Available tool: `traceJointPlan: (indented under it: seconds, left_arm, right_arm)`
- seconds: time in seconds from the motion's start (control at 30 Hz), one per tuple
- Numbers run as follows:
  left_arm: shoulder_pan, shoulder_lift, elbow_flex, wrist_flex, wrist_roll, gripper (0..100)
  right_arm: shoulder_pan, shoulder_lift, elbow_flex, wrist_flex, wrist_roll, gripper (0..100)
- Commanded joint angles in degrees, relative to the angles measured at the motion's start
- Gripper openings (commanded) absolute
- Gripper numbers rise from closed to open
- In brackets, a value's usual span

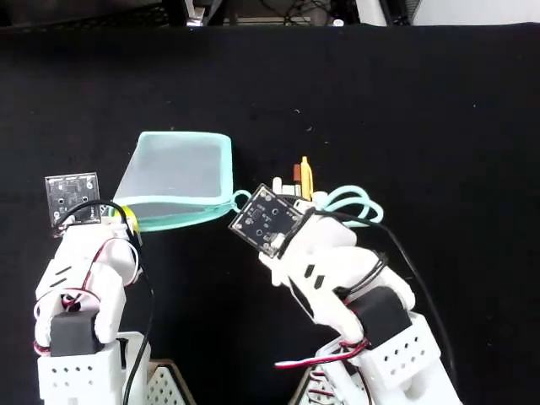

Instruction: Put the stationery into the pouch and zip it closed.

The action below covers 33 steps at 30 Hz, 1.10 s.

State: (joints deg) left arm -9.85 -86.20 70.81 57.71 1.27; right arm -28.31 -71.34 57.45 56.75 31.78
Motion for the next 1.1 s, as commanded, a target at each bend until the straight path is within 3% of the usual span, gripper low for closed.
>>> traceJointPlan:
  seconds: [0.0, 0.17, 0.27, 0.47, 0.7, 0.83, 0.93, 1.07]
  left_arm:
    - [-0.9, 0.0, -0.1, -1.3, 0.4, 3]
    - [-0.7, 0.0, 0.0, -1.3, 0.4, 3]
    - [-0.7, 0.0, 0.5, -1.4, 0.4, 3]
    - [2.4, 0.0, 2.4, -2.5, 0.4, 3]
    - [3.2, 0.0, 2.5, -2.5, 0.4, 3]
    - [3.1, 0.0, 3.3, -2.5, 0.4, 3]
    - [2.9, -0.1, 3.0, -2.5, 0.4, 3]
    - [-1.1, -0.1, 0.7, -2.1, 0.5, 3]
  right_arm:
    - [1.8, -1.1, 0.0, -1.3, 0.4, 1.2]
    - [1.4, -1.2, -0.1, -1.2, 0.2, 1.2]
    - [-1.8, -1.2, -0.7, -1.1, -3.8, 2.0]
    - [-9.5, -1.2, -5.8, 8.1, -7.7, 29.9]
    - [-14.7, -1.3, -14.4, 17.4, -8.1, 31.8]
    - [-5.1, -0.5, -12.7, 11.8, -8.4, 31.8]
    - [5.5, 2.0, -8.3, 3.4, -15.1, 31.5]
    - [14.6, 12.3, -5.5, -6.1, -20.1, 20.3]
